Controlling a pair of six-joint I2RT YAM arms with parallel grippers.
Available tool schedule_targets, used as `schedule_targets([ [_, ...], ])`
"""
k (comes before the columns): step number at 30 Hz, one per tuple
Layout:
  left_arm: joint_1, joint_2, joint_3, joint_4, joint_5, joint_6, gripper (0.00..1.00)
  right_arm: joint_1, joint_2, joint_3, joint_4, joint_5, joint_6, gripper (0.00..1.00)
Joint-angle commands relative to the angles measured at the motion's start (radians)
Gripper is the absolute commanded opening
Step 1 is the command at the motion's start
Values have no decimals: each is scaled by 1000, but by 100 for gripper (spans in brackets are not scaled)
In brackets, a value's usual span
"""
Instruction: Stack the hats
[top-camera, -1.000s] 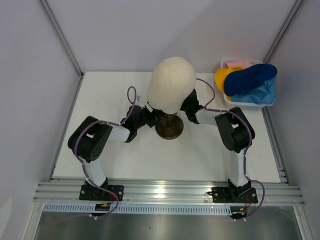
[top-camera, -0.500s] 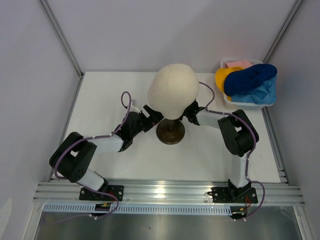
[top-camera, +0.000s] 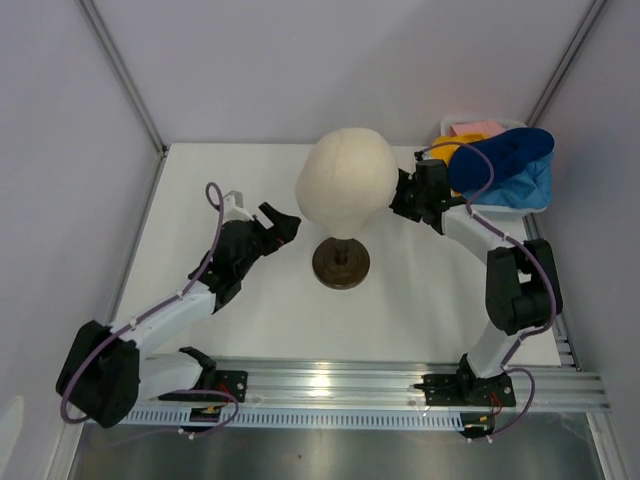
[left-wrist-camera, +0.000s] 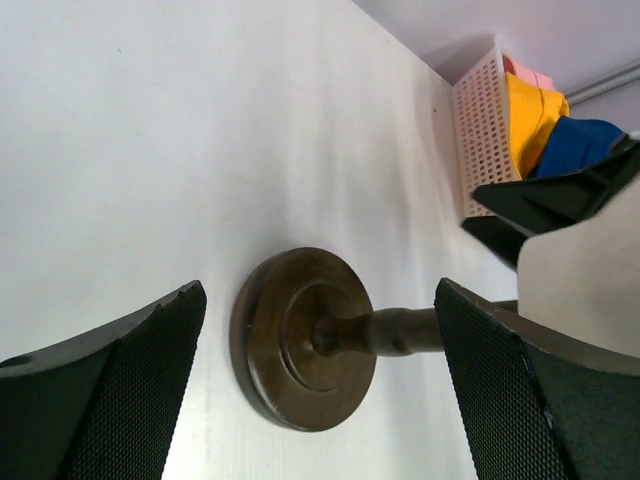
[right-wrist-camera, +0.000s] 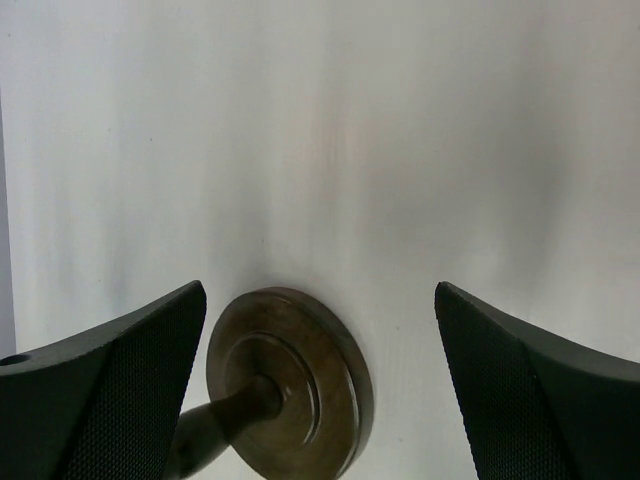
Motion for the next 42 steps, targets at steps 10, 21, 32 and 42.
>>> schedule_targets([
  [10, 54, -225, 215, -322, -105, 279, 99, -64, -421, -43, -200, 183, -76, 100],
  [21, 54, -282, 428, -728, -9, 388, 99, -473, -497, 172, -446, 381, -171, 100],
  [32, 55, -353, 447, -796, -127, 462, 100, -572, -348, 250, -299, 295, -217, 100],
  [42, 69, -339, 438, -798, -168, 483, 100, -570, -139, 344, -196, 156, -229, 72],
])
